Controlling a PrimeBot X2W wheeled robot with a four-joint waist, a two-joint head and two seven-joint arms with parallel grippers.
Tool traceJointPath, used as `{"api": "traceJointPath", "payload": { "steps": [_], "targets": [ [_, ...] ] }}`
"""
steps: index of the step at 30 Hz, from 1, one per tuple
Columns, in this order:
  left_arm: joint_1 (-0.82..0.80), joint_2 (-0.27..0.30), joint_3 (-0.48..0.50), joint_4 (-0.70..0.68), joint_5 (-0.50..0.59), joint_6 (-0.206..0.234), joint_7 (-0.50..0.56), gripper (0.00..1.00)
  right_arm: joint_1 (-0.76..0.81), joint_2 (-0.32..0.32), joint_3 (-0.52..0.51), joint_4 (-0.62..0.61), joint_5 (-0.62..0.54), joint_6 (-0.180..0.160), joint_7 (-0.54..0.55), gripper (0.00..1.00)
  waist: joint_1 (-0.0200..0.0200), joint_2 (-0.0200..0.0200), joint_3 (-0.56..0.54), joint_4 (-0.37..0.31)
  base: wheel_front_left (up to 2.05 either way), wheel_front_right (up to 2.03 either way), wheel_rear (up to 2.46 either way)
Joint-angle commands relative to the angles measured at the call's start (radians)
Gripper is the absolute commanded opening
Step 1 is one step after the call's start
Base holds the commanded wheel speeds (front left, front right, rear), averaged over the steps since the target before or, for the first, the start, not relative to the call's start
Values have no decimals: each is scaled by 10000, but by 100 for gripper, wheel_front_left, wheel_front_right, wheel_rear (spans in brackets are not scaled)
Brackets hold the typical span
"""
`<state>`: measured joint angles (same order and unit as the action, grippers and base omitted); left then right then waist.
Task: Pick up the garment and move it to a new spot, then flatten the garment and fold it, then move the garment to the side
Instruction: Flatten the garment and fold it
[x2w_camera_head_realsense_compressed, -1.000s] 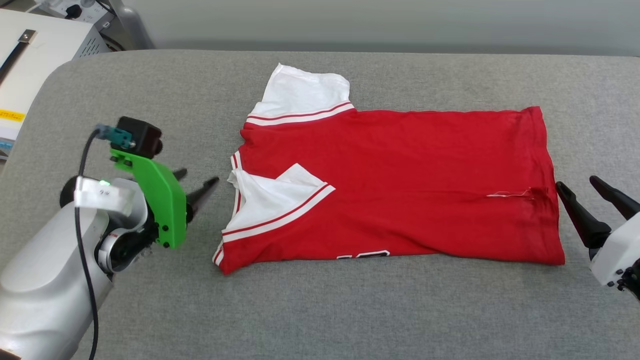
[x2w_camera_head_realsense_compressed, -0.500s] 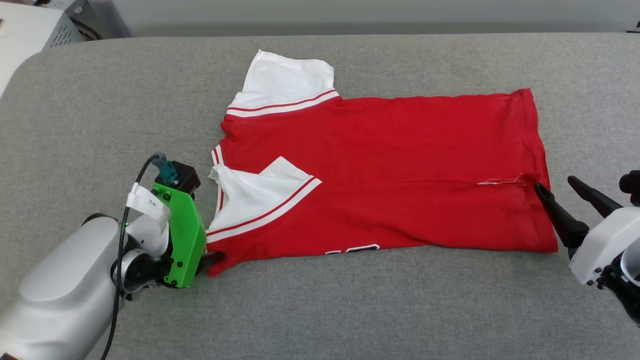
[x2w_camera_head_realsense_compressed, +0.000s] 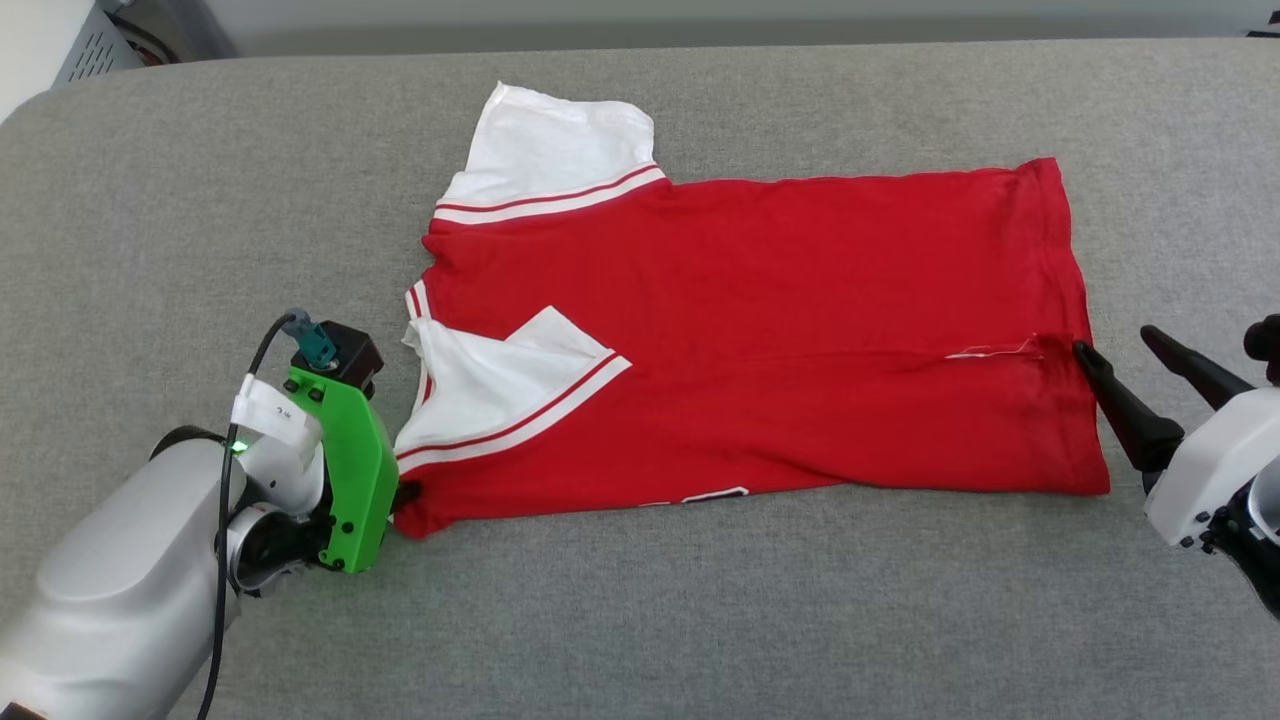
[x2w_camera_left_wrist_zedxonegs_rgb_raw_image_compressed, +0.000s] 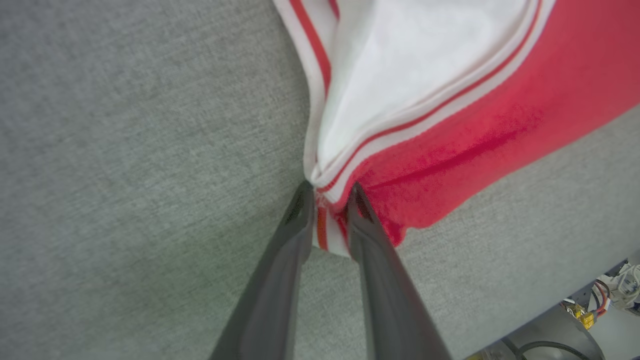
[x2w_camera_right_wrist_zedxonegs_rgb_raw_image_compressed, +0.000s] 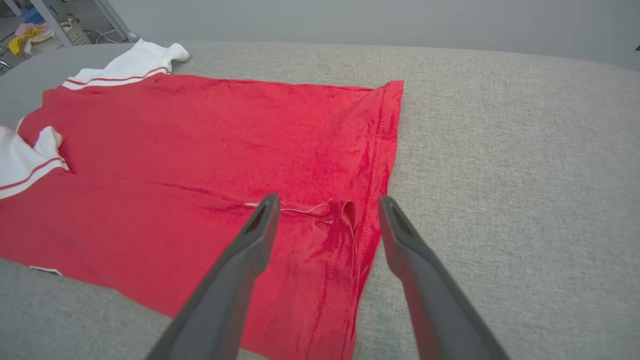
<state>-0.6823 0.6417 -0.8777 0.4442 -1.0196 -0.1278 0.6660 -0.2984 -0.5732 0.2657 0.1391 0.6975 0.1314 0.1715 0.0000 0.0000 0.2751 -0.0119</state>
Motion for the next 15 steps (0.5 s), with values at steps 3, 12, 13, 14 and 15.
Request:
{"api": "traceJointPath", "payload": {
  "steps": [3,12,13,14,15],
  "targets": [
    [201,-117,-29,-83,4,-12,-640,0,-239,-328,-63,-172,-117,-7,119,100,0,0,-256,135,0,0,0],
    [74,532,217,-1250,-78,-25,-1481,0,-601,-1785,239,-976,360,-7,2445,100,0,0,-538,269,0,0,0],
    [85,586,209,-1407,-68,-26,-1517,0,-639,-1924,326,-1028,496,-7,2910,100,0,0,-535,278,0,0,0],
    [92,628,199,-1529,-49,-26,-1542,0,-675,-2024,402,-1067,592,-7,3274,100,0,0,-526,285,0,0,0],
    [103,670,186,-1661,-35,-26,-1555,0,-724,-2142,516,-1111,674,-7,3699,100,0,0,-511,295,0,0,0]
  ]
}}
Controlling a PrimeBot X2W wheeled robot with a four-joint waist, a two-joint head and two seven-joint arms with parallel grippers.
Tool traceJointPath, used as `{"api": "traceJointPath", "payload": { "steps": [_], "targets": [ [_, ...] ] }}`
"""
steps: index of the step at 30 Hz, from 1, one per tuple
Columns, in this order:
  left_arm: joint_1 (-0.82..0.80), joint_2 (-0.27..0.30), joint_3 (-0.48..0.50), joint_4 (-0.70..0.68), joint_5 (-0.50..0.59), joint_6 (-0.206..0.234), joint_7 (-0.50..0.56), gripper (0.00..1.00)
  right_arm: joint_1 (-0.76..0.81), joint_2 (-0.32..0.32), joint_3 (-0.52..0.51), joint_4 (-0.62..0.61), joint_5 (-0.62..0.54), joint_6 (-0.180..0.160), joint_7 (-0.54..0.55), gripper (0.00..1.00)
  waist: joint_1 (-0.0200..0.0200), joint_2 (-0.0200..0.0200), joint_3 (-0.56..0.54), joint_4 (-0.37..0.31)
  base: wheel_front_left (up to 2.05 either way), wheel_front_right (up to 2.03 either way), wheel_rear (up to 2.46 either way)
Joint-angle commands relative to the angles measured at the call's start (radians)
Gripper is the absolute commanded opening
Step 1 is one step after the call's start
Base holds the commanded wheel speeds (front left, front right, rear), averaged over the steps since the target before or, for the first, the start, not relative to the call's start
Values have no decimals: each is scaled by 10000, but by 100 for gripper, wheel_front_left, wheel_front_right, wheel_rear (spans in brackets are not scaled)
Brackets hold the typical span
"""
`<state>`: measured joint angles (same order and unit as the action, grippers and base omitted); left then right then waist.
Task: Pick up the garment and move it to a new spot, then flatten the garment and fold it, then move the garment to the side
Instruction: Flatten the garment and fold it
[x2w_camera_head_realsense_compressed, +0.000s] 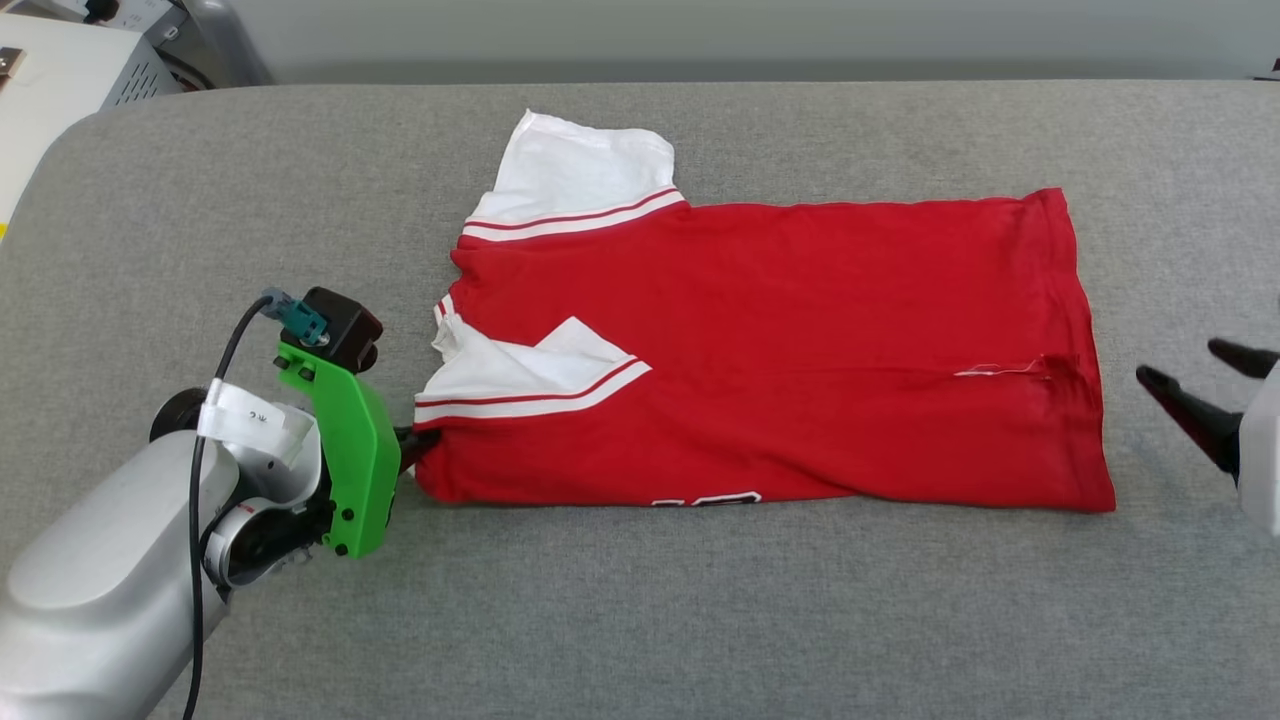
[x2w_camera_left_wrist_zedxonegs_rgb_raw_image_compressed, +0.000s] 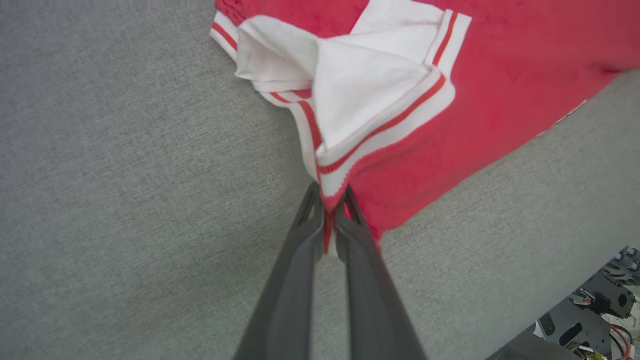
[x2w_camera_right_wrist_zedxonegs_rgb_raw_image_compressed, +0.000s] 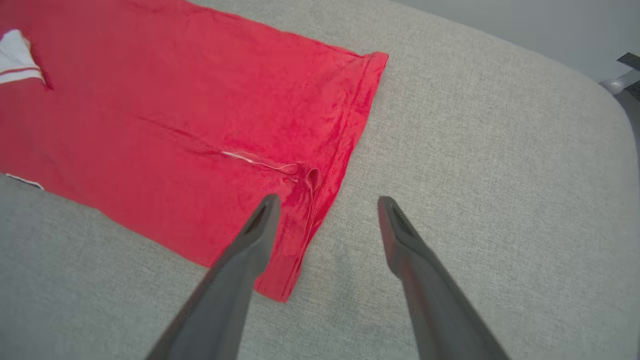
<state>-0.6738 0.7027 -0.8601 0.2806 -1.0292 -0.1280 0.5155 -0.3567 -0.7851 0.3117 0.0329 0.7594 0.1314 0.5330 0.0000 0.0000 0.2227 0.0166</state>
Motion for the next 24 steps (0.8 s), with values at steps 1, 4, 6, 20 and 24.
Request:
{"api": "traceJointPath", "payload": {
  "steps": [1,4,6,20,24],
  "targets": [
    [17,87,3,-130,80,-24,-73,0,-175,-117,171,-61,103,-7,428,100,0,0,34,26,0,0,0],
    [-4,122,-26,-392,187,-5,-138,0,-297,-219,506,34,240,-7,1335,100,0,0,145,88,0,0,0],
    [-31,94,-57,-514,266,39,-160,0,-376,-110,677,206,271,-7,1637,100,0,0,252,137,0,0,0],
    [-322,-52,-202,-420,717,31,-577,0,-525,1195,2140,2920,-101,-7,1122,100,0,0,1004,374,0,0,0],
    [-59,-22,-213,-231,623,31,-762,0,-533,1299,2455,3195,229,-7,726,2,0,0,848,282,0,0,0]
  ]
}}
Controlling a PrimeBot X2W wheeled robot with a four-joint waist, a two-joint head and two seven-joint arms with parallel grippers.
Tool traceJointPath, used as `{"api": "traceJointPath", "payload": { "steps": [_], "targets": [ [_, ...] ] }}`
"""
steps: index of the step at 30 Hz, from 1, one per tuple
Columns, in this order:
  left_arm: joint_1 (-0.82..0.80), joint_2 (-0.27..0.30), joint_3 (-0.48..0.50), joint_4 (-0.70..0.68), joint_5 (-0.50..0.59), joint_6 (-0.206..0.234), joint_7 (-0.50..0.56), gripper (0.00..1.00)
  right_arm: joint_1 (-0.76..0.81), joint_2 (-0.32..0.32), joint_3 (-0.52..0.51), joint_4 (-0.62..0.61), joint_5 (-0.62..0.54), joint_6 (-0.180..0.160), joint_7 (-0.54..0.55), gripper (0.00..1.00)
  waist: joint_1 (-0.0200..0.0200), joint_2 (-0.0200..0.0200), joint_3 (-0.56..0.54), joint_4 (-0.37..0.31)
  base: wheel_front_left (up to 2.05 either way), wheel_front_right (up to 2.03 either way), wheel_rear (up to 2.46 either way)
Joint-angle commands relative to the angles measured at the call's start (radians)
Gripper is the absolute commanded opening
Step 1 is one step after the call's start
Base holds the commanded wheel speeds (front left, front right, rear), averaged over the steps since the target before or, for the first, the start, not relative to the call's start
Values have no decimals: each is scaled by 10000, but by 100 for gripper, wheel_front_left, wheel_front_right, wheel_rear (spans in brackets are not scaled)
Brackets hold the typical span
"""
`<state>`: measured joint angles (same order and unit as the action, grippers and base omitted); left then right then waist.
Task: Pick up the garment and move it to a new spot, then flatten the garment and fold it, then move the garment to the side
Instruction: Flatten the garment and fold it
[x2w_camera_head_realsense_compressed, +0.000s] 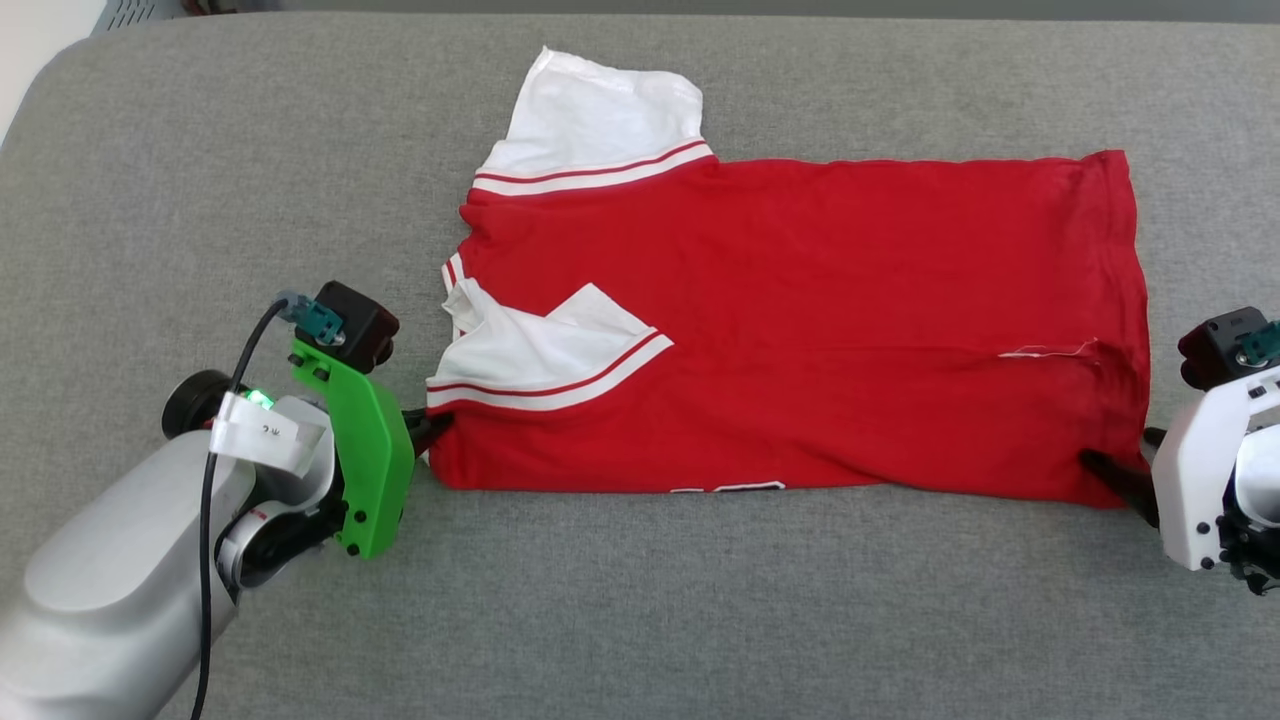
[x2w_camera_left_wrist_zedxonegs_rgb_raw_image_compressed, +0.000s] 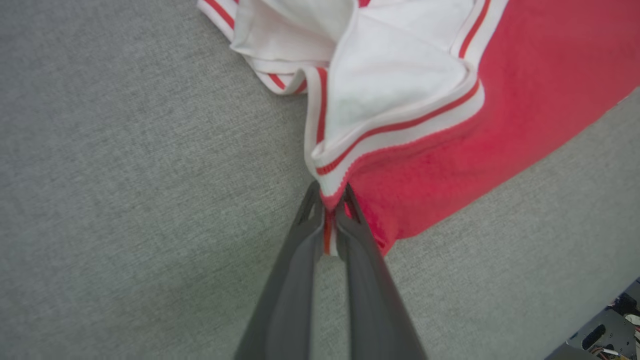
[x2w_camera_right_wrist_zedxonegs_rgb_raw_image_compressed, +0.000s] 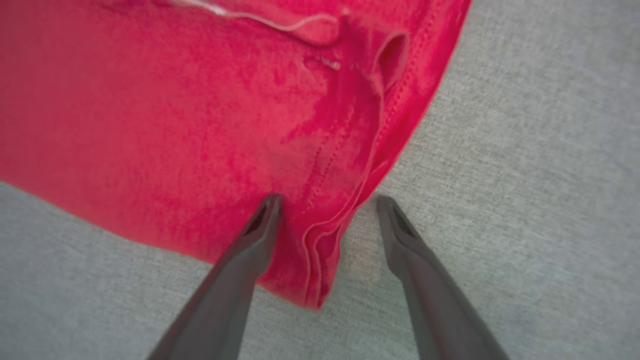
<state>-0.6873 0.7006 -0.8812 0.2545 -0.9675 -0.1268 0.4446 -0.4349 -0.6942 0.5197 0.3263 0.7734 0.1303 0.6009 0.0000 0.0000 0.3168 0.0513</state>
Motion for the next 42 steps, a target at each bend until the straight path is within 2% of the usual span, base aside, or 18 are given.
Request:
{"api": "traceJointPath", "payload": {
  "steps": [1,8,15,24,31,36,42],
  "targets": [
    [147,12,-10,73,-21,18,-88,0,230,365,398,286,136,4,-97,0,0,0,-158,-83,0,0,0],
    [705,252,19,234,-366,9,-296,0,250,-175,446,129,443,4,-1049,0,0,0,-924,-178,0,0,0],
    [1278,688,7,-342,-629,82,-275,0,994,-588,27,-597,801,4,-1623,0,0,0,-1648,-134,0,0,0],
    [2476,1331,-280,-1834,-757,643,-170,0,2887,-880,-1059,-1640,878,4,-1750,0,0,0,-2194,-33,0,0,0],
    [3283,1602,-499,-2464,-830,1104,-208,0,4102,-575,-1959,-2130,628,4,-1366,0,0,0,-1995,-72,0,0,0],
    [3457,1315,-579,-2127,-911,1196,-330,0,4210,-29,-2115,-2023,389,4,-943,0,0,0,-1736,-142,0,0,0],
    [3554,956,-655,-1240,-978,1125,-517,0,4026,471,-1931,-1155,-102,4,-749,0,0,0,-1594,-172,0,0,0]
  ]
}}
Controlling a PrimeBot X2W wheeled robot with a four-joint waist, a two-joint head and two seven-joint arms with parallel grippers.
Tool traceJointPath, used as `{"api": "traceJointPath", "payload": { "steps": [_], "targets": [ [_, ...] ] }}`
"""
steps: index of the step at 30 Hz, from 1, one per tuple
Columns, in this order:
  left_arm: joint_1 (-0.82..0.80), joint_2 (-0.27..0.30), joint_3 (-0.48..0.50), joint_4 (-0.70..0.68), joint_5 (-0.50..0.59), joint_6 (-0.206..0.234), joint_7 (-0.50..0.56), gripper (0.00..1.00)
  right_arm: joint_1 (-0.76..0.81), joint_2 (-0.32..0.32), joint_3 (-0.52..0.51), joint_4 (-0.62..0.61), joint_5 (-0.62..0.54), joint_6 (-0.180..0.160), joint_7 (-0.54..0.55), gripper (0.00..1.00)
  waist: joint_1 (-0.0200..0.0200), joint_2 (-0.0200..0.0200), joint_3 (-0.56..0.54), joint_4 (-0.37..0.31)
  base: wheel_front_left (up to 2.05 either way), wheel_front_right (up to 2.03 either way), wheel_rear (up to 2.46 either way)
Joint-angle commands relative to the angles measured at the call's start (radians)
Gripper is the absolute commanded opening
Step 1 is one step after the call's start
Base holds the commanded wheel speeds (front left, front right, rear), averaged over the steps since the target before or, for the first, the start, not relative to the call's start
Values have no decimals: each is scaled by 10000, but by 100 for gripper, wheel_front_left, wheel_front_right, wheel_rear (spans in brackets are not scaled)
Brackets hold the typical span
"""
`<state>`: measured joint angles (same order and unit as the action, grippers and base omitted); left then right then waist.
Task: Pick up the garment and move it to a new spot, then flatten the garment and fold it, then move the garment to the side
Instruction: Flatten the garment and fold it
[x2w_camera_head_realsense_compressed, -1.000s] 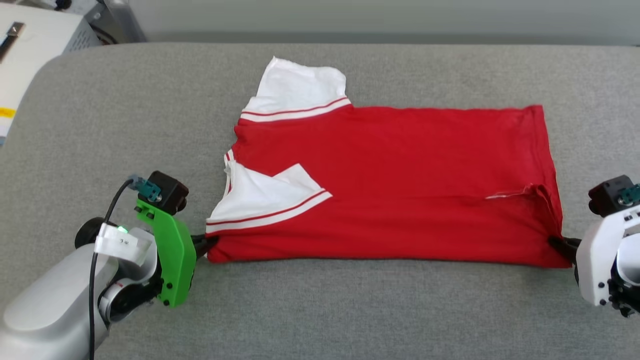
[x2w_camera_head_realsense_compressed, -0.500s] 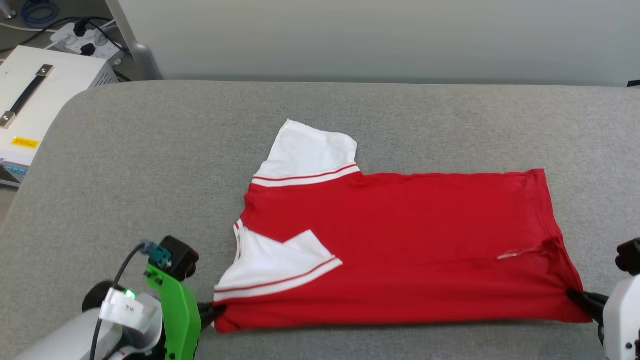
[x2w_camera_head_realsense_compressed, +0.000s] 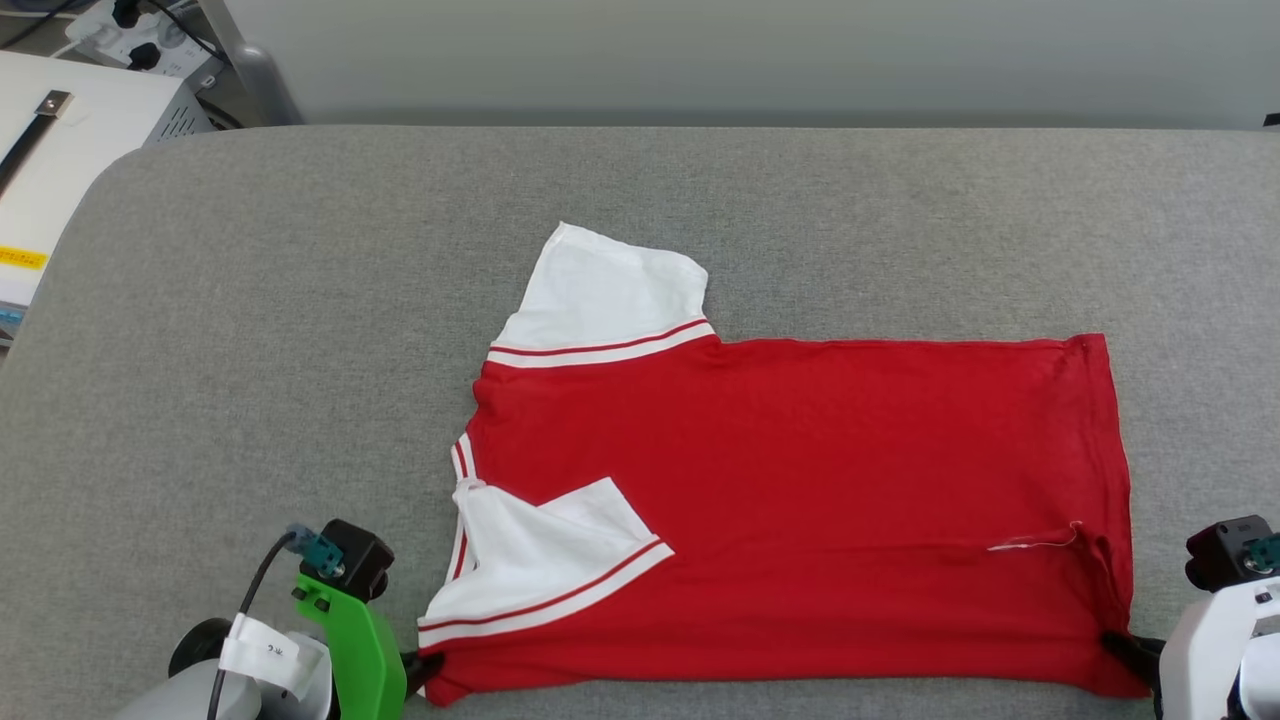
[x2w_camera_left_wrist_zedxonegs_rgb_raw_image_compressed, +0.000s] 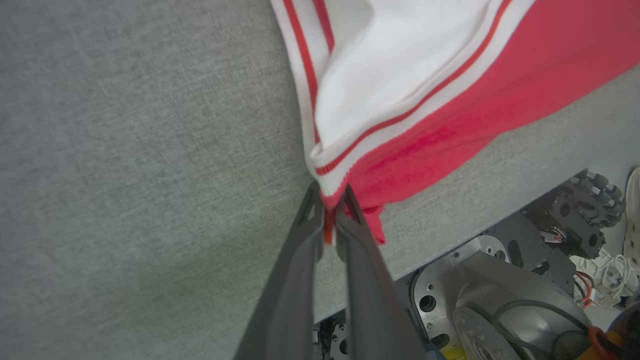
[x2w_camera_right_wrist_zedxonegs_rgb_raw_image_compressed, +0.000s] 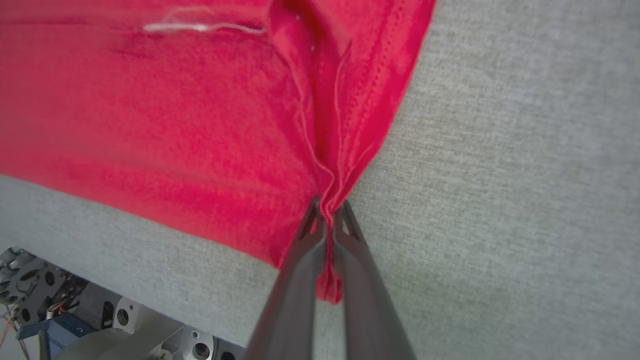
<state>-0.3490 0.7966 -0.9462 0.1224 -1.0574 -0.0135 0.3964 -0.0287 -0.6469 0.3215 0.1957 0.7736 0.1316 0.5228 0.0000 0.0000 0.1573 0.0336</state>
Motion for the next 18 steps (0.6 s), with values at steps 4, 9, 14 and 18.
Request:
{"api": "traceJointPath", "payload": {
  "steps": [4,9,14,18],
  "targets": [
    [233,-126,30,431,-141,-89,-246,40,52,259,28,349,-74,-9,-311,1,0,0,-214,124,0,0,0],
    [135,70,277,295,50,-7,-750,100,252,318,-449,86,-326,-9,-1252,100,0,0,-580,322,0,0,0],
    [-138,584,696,-376,150,220,-980,100,368,549,-1238,-568,-912,-9,-2260,100,0,0,-776,395,0,0,0],
    [-690,907,1287,-936,322,516,-1369,100,279,1152,-2226,-1247,-1788,-9,-3384,100,0,0,-755,365,0,0,0]
  ]
}}
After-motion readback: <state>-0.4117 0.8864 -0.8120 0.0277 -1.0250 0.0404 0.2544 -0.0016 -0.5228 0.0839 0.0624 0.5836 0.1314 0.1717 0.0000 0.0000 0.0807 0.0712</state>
